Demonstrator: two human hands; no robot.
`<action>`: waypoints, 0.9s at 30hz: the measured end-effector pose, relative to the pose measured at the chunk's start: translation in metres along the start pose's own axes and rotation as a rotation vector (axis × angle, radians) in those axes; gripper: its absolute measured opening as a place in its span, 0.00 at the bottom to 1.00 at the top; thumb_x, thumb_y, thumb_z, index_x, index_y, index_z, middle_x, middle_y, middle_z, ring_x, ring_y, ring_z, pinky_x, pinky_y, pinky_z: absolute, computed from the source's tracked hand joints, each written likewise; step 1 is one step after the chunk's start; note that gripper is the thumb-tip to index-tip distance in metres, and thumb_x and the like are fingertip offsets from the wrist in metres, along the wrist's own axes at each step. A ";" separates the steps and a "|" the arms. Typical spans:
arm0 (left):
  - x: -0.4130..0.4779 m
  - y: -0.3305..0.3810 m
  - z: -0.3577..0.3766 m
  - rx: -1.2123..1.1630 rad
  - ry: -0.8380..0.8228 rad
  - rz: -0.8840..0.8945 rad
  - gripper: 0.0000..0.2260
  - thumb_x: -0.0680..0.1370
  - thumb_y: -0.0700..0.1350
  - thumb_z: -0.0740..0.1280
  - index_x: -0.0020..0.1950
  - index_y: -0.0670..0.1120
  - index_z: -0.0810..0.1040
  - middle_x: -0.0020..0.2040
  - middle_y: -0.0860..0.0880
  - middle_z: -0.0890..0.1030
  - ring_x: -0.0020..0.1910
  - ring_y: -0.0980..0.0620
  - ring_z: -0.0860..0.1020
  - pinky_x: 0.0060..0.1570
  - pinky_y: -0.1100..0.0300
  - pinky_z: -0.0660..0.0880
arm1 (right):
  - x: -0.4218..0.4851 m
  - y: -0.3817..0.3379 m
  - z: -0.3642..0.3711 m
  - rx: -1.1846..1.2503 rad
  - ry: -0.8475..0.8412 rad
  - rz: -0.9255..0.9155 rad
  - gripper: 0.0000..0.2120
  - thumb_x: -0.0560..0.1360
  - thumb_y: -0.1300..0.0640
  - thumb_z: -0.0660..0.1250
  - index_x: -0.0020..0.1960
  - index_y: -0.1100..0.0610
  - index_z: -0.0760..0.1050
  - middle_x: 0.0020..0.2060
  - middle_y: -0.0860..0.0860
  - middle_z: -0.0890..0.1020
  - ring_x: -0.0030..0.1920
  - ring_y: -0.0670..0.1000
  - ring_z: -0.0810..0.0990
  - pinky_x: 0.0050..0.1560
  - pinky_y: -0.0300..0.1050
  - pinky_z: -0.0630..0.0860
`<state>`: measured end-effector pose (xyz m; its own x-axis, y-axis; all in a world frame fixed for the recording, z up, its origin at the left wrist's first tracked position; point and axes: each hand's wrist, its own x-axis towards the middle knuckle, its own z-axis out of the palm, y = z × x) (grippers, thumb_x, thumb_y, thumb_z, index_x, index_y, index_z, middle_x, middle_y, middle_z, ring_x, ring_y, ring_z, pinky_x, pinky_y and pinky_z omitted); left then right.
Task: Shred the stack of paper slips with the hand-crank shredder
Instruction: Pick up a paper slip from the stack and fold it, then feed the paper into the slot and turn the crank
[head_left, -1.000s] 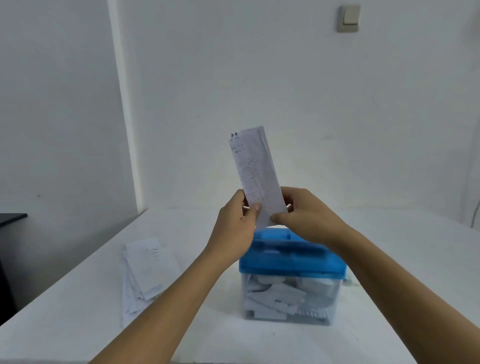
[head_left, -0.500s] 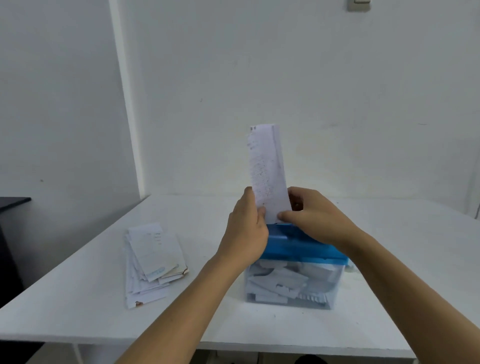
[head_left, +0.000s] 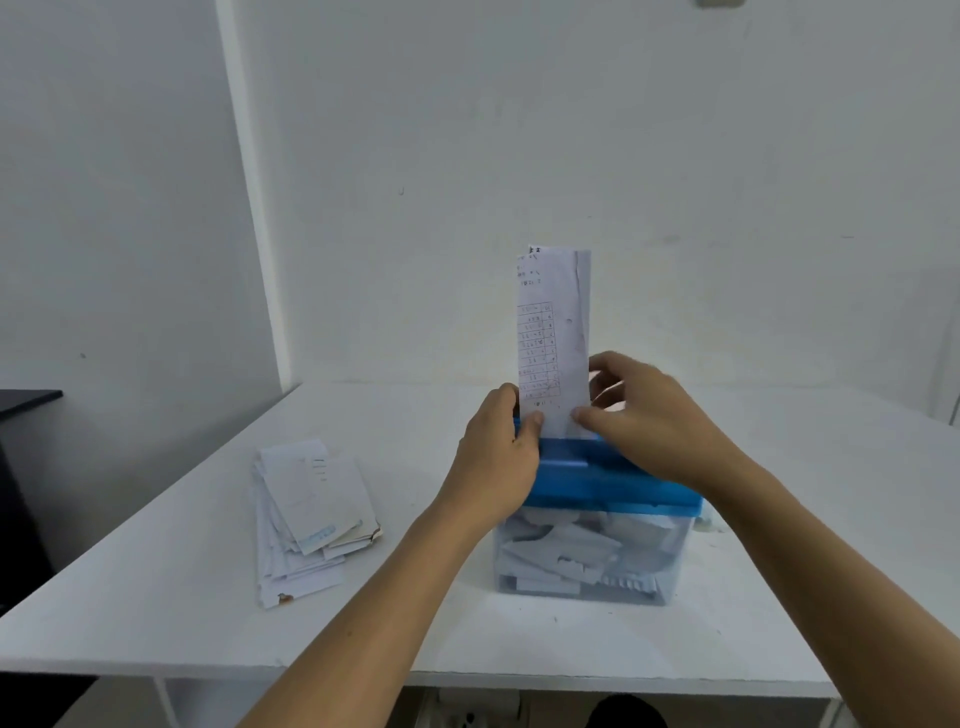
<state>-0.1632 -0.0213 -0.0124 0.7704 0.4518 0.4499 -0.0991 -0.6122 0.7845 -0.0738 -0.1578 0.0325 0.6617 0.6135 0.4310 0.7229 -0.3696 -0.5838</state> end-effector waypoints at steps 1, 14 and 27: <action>0.000 -0.001 0.000 -0.002 -0.006 -0.006 0.09 0.85 0.48 0.58 0.64 0.47 0.69 0.70 0.52 0.73 0.66 0.51 0.73 0.56 0.65 0.77 | -0.004 0.002 -0.005 0.031 0.094 -0.002 0.16 0.77 0.54 0.70 0.64 0.47 0.72 0.49 0.43 0.79 0.48 0.43 0.79 0.42 0.31 0.72; 0.002 -0.008 0.003 0.015 0.018 -0.002 0.08 0.86 0.47 0.57 0.63 0.47 0.69 0.71 0.52 0.73 0.66 0.54 0.72 0.46 0.75 0.72 | -0.098 0.089 0.016 -0.077 0.223 0.136 0.38 0.71 0.76 0.59 0.74 0.46 0.64 0.65 0.39 0.67 0.63 0.29 0.64 0.69 0.42 0.64; 0.000 -0.005 0.004 0.016 0.029 -0.023 0.10 0.86 0.48 0.57 0.66 0.48 0.69 0.73 0.51 0.71 0.63 0.55 0.71 0.39 0.75 0.74 | -0.102 0.085 0.022 -0.442 -0.019 0.134 0.16 0.81 0.53 0.62 0.60 0.47 0.56 0.46 0.42 0.74 0.41 0.45 0.77 0.40 0.36 0.76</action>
<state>-0.1605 -0.0211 -0.0182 0.7539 0.4839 0.4443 -0.0717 -0.6117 0.7879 -0.0844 -0.2365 -0.0765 0.7544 0.5511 0.3566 0.6493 -0.7060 -0.2827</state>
